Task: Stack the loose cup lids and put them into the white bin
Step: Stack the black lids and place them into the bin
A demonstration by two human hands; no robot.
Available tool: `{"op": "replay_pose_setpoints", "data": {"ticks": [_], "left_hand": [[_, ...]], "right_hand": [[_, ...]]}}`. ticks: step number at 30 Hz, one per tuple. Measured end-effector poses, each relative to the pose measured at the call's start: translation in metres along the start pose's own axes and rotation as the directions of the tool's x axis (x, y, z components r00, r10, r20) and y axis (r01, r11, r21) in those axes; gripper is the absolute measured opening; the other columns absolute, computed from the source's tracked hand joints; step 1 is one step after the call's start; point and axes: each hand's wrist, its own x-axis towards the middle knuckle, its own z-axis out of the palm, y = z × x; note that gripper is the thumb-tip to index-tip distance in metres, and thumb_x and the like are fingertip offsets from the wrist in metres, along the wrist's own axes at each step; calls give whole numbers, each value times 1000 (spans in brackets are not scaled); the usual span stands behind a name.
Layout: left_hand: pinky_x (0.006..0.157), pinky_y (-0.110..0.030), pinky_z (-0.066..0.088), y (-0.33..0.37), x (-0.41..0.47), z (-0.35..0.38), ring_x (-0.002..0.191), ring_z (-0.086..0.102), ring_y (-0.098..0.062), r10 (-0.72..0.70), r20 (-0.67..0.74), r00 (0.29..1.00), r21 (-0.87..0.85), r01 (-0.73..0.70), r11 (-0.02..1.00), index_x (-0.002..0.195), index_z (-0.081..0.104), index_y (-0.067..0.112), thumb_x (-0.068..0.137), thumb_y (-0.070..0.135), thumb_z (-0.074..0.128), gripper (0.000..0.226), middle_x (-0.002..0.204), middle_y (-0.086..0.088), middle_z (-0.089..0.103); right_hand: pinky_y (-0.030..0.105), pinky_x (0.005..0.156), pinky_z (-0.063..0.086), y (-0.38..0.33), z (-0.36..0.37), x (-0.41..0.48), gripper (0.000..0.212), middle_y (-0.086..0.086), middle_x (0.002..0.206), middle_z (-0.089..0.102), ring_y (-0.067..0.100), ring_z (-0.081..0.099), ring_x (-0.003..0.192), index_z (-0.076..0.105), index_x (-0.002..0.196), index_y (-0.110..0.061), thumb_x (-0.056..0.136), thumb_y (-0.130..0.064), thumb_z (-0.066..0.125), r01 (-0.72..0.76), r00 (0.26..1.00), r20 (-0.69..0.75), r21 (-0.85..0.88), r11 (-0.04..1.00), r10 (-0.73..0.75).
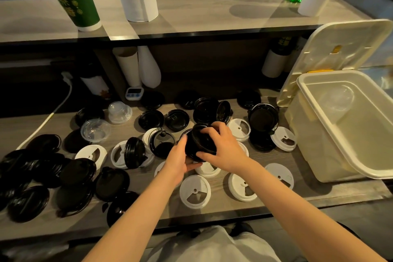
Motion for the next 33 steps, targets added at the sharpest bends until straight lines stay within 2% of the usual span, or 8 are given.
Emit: {"op": "replay_pose_setpoints", "data": {"ticks": [4, 11, 16, 19, 23, 26, 28, 33], "left_hand": [[63, -36, 54, 2, 0, -1, 82, 66, -21, -4, -12, 1000, -44, 3, 999, 114, 59, 19, 99, 43, 36, 36, 94, -6, 69], [60, -29, 51, 6, -2, -3, 89, 68, -16, -10, 61, 998, -52, 13, 999, 111, 64, 23, 94, 49, 43, 37, 98, -2, 72], [51, -27, 49, 6, 1, -3, 77, 65, -19, 11, -30, 999, 31, -10, 999, 122, 56, 11, 95, 20, 45, 30, 92, -7, 67], [55, -36, 56, 4, 5, -4, 81, 64, -27, -2, -79, 997, -28, 0, 1000, 131, 45, 8, 95, 12, 45, 37, 109, -17, 62], [76, -46, 54, 8, 14, -9, 104, 58, -35, 64, -158, 985, 3, -64, 998, 143, 29, 12, 93, 7, 49, 54, 132, -18, 47], [72, -43, 55, 15, 17, -7, 91, 58, -25, 164, -141, 976, 113, -148, 983, 122, 43, 19, 94, 6, 48, 31, 113, -8, 53], [68, -39, 56, 20, 20, -4, 84, 58, -18, 211, -124, 970, 187, -186, 965, 124, 44, 16, 94, 8, 48, 32, 109, -6, 54], [83, -44, 55, 24, 30, 10, 104, 58, -26, 309, -139, 941, 352, -245, 903, 125, 49, 14, 91, 13, 54, 34, 118, -8, 57]], "right_hand": [[40, 106, 34, -3, 0, 1, 80, 7, 140, 31, 26, 33, 127, 43, 135, -24, 72, -74, 44, 54, 997, 55, -40, 998, -52], [42, 106, 38, -6, 5, -1, 86, 9, 151, 19, 29, 30, 134, 33, 143, -23, 76, -76, 39, 101, 991, 102, -143, 985, -87], [39, 112, 30, 3, 1, -3, 85, 1, 157, 14, 22, 20, 142, 35, 144, -26, 75, -75, 40, 120, 983, 145, -50, 991, -112], [28, 112, 21, 8, -5, -9, 80, -4, 157, 19, 15, 18, 143, 44, 140, -23, 77, -71, 38, 114, 984, 135, 11, 993, -115], [26, 104, 31, 20, -12, -15, 56, 5, 139, 49, 19, 41, 130, 62, 123, -14, 86, -54, 47, 54, 998, 17, 38, 998, -54], [32, 93, 43, 40, -20, -14, 31, 4, 120, 60, 22, 51, 115, 63, 117, -12, 91, -28, 59, -38, 994, -107, 17, 999, 39], [30, 89, 41, 54, -29, -10, 30, 5, 119, 59, 23, 49, 115, 59, 120, -10, 92, -22, 59, -123, 985, -127, -15, 992, 120], [39, 98, 38, 98, -58, 3, 46, 10, 132, 50, 30, 41, 125, 48, 132, -10, 90, -24, 60, -346, 933, -154, -121, 930, 326]]}}
